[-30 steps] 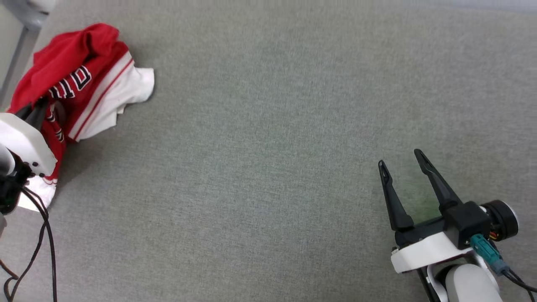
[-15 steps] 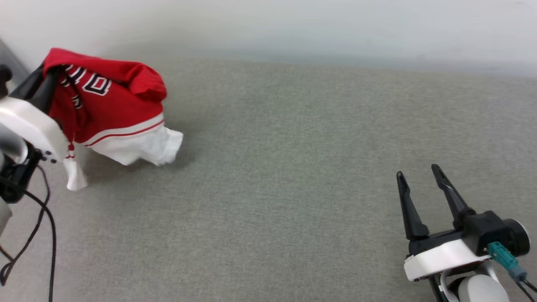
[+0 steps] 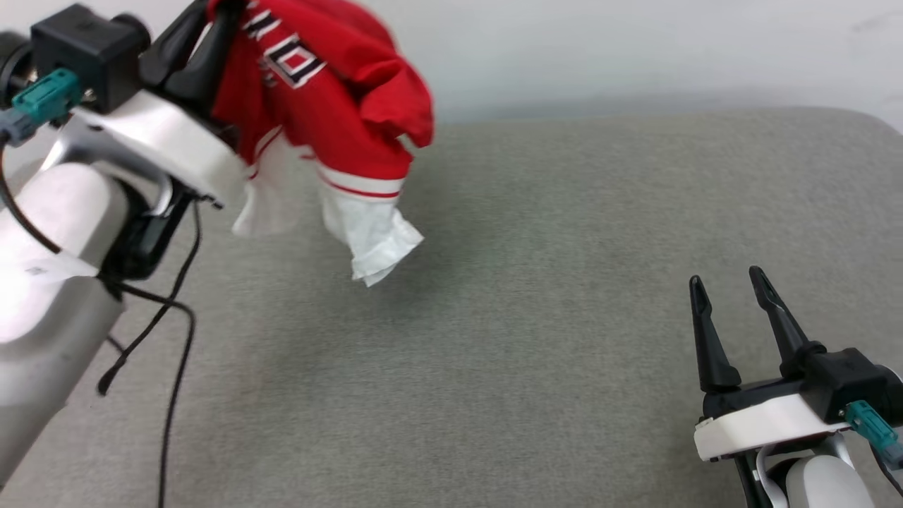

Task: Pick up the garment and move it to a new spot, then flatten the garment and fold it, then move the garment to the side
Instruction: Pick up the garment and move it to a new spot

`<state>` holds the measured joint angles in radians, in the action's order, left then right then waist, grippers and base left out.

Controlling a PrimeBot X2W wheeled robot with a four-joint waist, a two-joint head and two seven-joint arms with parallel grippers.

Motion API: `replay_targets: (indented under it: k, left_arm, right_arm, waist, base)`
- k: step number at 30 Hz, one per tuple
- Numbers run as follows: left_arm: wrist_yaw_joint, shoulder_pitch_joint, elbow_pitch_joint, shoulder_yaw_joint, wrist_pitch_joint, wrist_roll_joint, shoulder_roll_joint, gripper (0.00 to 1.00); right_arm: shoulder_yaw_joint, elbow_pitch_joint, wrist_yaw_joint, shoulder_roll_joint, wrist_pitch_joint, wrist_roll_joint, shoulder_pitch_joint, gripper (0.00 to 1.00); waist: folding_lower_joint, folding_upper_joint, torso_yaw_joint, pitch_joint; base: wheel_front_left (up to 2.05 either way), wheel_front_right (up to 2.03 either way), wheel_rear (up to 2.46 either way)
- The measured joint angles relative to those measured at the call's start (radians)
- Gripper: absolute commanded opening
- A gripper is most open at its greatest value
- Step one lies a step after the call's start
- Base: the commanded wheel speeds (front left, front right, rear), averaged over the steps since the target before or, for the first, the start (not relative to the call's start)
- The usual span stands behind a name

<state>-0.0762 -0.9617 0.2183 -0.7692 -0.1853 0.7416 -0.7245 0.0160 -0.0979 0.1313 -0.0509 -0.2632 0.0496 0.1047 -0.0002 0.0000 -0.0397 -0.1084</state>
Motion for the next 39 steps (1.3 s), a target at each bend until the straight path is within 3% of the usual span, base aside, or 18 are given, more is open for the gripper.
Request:
replay_targets:
  k: [10,16,20,21,22,24,30,39]
  left_arm:
    - [-0.042,0.015,-0.032,-0.039,-0.063,-0.078,0.118,0.00]
    - [-0.045,0.192,0.018,-0.098,-0.074,-0.131,0.118,0.00]
    - [-0.024,0.324,0.071,-0.133,-0.075,-0.157,0.116,0.00]
    - [-0.009,0.355,0.087,-0.144,-0.076,-0.157,0.121,0.10]
    - [0.020,0.381,0.105,-0.166,-0.076,-0.158,0.125,1.00]
    - [0.049,0.424,0.141,-0.199,-0.076,-0.175,0.137,1.00]
    - [0.063,0.469,0.163,-0.174,-0.077,-0.198,0.200,1.00]
    - [0.011,0.615,-0.010,0.074,-0.078,-0.273,0.214,1.00]
  right_arm:
    - [0.014,0.011,0.000,0.000,0.000,0.017,0.014,1.00]
    - [0.026,0.018,0.000,0.000,0.000,0.019,0.015,1.00]
    - [0.021,0.015,0.000,0.000,0.000,0.012,0.016,1.00]
    - [0.021,0.012,0.000,0.000,0.000,0.011,0.015,1.00]
    - [0.019,0.009,0.000,0.000,0.000,0.010,0.015,1.00]
    - [0.016,0.002,0.000,0.000,0.000,0.001,0.014,1.00]
    - [0.017,-0.022,0.000,0.000,0.000,-0.026,-0.001,1.00]
    - [0.014,-0.040,0.000,0.000,0.000,-0.033,-0.043,1.00]
  waist:
    - [0.0001,0.0000,-0.090,-0.061]
    - [0.0002,0.0000,-0.086,-0.084]
    - [0.0002,0.0000,-0.060,-0.088]
    - [0.0002,0.0000,-0.053,-0.088]
    - [0.0001,0.0000,-0.046,-0.087]
    - [0.0002,0.0000,-0.030,-0.082]
    - [0.0002,0.0000,0.017,-0.048]
    - [0.0001,0.0000,0.082,0.068]
  base:
    - [0.00,0.00,0.00]
    - [0.00,0.00,0.00]
    - [0.00,0.00,0.00]
    - [0.00,0.00,0.00]
    - [0.00,0.00,0.00]
    - [0.00,0.00,0.00]
    - [0.00,0.00,0.00]
    - [0.00,0.00,0.00]
